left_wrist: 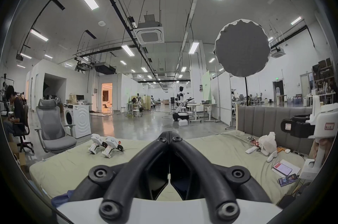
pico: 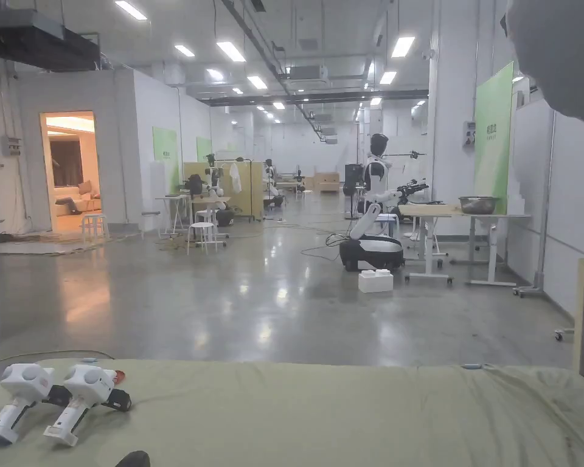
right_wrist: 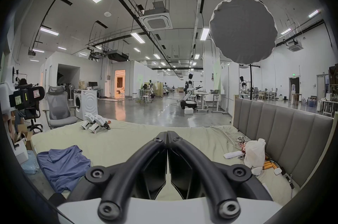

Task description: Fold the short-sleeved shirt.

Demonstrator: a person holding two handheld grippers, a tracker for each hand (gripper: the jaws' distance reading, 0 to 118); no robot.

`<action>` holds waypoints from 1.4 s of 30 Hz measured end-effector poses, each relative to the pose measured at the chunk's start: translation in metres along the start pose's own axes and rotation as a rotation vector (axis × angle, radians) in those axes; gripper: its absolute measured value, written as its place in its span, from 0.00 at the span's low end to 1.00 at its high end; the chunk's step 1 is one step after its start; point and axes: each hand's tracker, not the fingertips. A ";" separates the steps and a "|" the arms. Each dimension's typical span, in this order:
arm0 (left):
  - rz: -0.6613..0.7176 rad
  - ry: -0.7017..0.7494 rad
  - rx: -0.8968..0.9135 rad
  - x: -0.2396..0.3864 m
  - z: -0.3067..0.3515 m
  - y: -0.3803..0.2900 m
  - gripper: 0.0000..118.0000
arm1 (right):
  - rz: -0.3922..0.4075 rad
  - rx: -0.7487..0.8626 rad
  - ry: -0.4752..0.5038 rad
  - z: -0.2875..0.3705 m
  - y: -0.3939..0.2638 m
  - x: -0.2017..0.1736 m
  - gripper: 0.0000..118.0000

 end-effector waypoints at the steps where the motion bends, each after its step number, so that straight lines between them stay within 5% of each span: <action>1: -0.003 0.000 -0.002 0.001 0.000 0.000 0.00 | 0.000 0.001 -0.001 0.000 0.000 0.001 0.00; 26: -0.030 0.025 -0.052 0.004 -0.005 0.000 0.00 | 0.040 -0.030 -0.085 0.003 -0.001 0.007 0.00; 29: -0.204 0.010 -0.061 0.009 -0.005 -0.001 0.00 | 0.224 -0.030 -0.090 0.006 -0.001 0.001 0.00; 32: -0.606 -0.026 -0.087 0.030 -0.005 -0.012 0.00 | 0.534 -0.055 -0.056 0.005 -0.006 -0.011 0.00; 35: -1.101 -0.134 -0.149 0.041 -0.004 -0.018 0.00 | 0.945 -0.082 0.003 0.003 -0.033 -0.027 0.00; 38: -1.510 -0.270 -0.217 0.037 0.006 -0.049 0.00 | 1.439 -0.111 0.079 0.005 -0.083 -0.039 0.00; 39: -1.579 -0.333 -0.241 0.062 0.016 -0.119 0.00 | 1.570 -0.110 0.126 0.009 -0.098 -0.039 0.00; 40: -1.628 -0.394 -0.276 0.073 0.024 -0.152 0.00 | 1.668 -0.111 0.181 0.014 -0.112 -0.037 0.00; 42: -1.627 -0.487 -0.289 0.079 0.034 -0.174 0.00 | 1.717 -0.112 0.256 0.022 -0.127 -0.038 0.00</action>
